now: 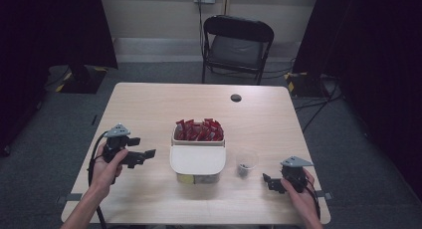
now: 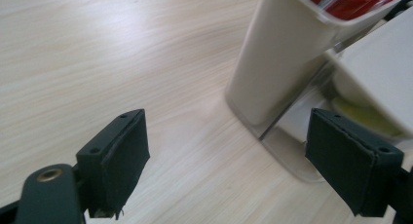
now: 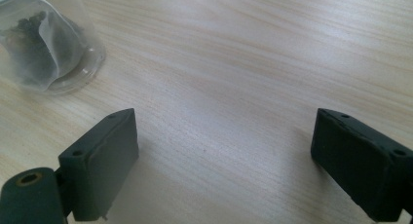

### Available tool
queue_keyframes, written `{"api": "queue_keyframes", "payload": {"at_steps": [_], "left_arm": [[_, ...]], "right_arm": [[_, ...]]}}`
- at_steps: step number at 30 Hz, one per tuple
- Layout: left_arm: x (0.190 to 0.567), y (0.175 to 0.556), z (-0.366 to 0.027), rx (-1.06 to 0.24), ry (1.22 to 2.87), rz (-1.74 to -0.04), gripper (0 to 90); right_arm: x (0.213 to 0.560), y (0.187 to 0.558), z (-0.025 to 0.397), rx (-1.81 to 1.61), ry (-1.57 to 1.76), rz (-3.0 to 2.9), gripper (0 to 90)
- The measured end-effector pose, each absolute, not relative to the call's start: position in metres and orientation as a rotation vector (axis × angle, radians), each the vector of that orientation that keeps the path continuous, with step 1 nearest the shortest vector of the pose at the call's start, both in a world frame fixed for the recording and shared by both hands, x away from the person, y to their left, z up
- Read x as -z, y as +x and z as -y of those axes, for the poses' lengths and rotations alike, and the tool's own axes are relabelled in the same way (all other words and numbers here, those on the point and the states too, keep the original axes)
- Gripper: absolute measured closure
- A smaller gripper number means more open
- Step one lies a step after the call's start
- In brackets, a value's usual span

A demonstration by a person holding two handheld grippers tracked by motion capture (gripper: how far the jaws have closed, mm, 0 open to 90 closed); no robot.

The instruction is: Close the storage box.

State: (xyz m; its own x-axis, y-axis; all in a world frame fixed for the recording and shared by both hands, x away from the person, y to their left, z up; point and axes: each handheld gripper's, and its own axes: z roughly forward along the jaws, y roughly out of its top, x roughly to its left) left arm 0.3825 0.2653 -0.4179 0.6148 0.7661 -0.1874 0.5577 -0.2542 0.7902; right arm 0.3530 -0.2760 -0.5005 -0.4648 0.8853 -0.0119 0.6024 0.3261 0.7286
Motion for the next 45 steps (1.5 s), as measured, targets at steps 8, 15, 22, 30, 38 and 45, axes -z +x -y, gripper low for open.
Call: {"api": "queue_keyframes", "payload": {"at_steps": [8,15,22,30,38,45], "left_arm": [[0.44,0.381,-0.28,-0.318,1.99,-1.13,15.7],[0.457,0.378,-0.292,-0.353,2.002,-1.198,15.7],[0.476,0.374,-0.301,-0.362,2.013,-1.252,15.8],[0.491,0.377,-0.305,-0.384,2.045,-1.288,15.8],[0.499,0.375,-0.298,-0.513,2.065,-1.25,12.6],[0.503,0.374,-0.297,-0.533,2.026,-1.244,7.8]], "right_arm": [[0.5,0.353,0.276,-0.936,1.315,-2.187,9.6],[0.5,0.353,0.276,-0.936,1.316,-2.187,9.6],[0.5,0.353,0.276,-0.936,1.315,-2.187,9.6],[0.5,0.353,0.276,-0.936,1.315,-2.187,9.6],[0.5,0.353,0.276,-0.936,1.315,-2.187,9.6],[0.5,0.353,0.276,-0.933,1.32,-2.182,9.5]]}}
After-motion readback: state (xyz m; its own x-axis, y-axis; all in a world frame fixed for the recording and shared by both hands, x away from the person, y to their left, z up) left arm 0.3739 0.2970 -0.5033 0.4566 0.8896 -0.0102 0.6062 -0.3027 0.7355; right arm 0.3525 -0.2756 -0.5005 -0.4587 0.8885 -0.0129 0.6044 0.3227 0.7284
